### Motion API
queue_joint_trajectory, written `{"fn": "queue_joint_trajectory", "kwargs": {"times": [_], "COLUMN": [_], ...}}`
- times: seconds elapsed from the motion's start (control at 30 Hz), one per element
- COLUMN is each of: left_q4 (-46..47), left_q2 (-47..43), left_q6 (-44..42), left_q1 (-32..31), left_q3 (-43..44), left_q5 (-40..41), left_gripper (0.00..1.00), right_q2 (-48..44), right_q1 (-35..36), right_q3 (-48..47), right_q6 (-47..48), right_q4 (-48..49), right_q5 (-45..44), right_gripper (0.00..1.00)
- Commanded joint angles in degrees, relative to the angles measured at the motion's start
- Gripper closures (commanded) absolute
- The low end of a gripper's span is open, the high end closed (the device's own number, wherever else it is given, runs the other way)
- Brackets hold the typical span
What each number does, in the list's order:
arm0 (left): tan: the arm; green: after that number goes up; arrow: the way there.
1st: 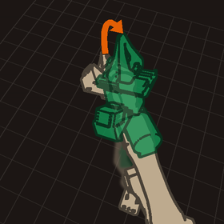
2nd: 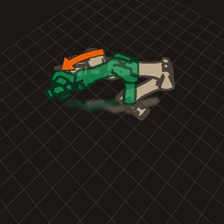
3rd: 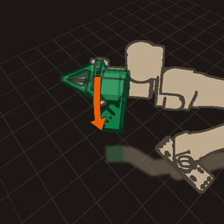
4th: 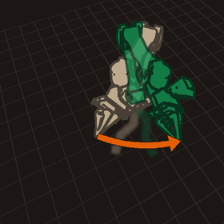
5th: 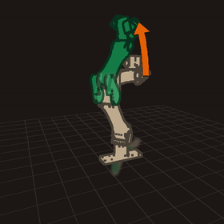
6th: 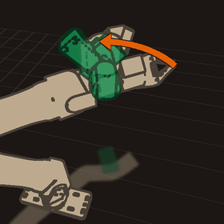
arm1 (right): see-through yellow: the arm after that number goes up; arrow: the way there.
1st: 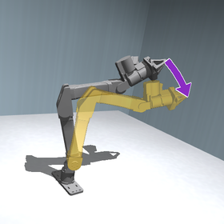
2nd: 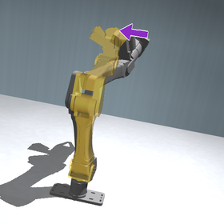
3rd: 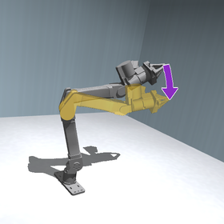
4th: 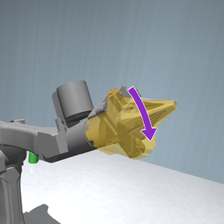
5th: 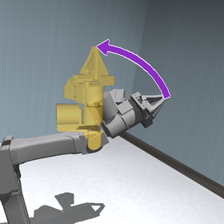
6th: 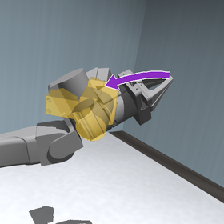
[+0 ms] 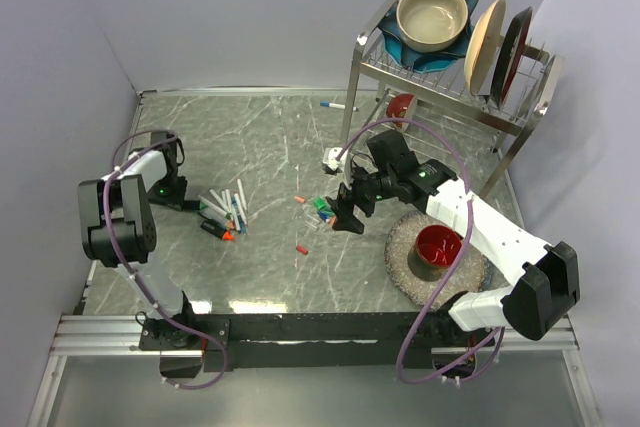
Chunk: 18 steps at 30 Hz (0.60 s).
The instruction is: Open the pen caps
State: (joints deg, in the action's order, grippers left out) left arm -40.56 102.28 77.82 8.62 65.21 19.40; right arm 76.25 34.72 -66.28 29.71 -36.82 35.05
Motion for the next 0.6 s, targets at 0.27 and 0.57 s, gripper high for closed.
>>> {"fn": "queue_joint_trajectory", "kwargs": {"times": [0.27, 0.57], "left_q4": [1.3, 3.7], "left_q2": [-5.7, -12.8], "left_q6": [-2.0, -4.7], "left_q1": [2.5, 2.5], "left_q3": [0.6, -2.5], "left_q5": [3.5, -3.1], "left_gripper": [0.65, 0.66], "right_q2": [-0.5, 0.7], "right_q1": [-0.4, -0.3], "right_q3": [0.1, 0.4], "right_q6": [0.7, -0.6], "right_q4": [0.6, 1.5], "right_q5": [1.1, 2.0], "right_gripper": [0.00, 0.00]}}
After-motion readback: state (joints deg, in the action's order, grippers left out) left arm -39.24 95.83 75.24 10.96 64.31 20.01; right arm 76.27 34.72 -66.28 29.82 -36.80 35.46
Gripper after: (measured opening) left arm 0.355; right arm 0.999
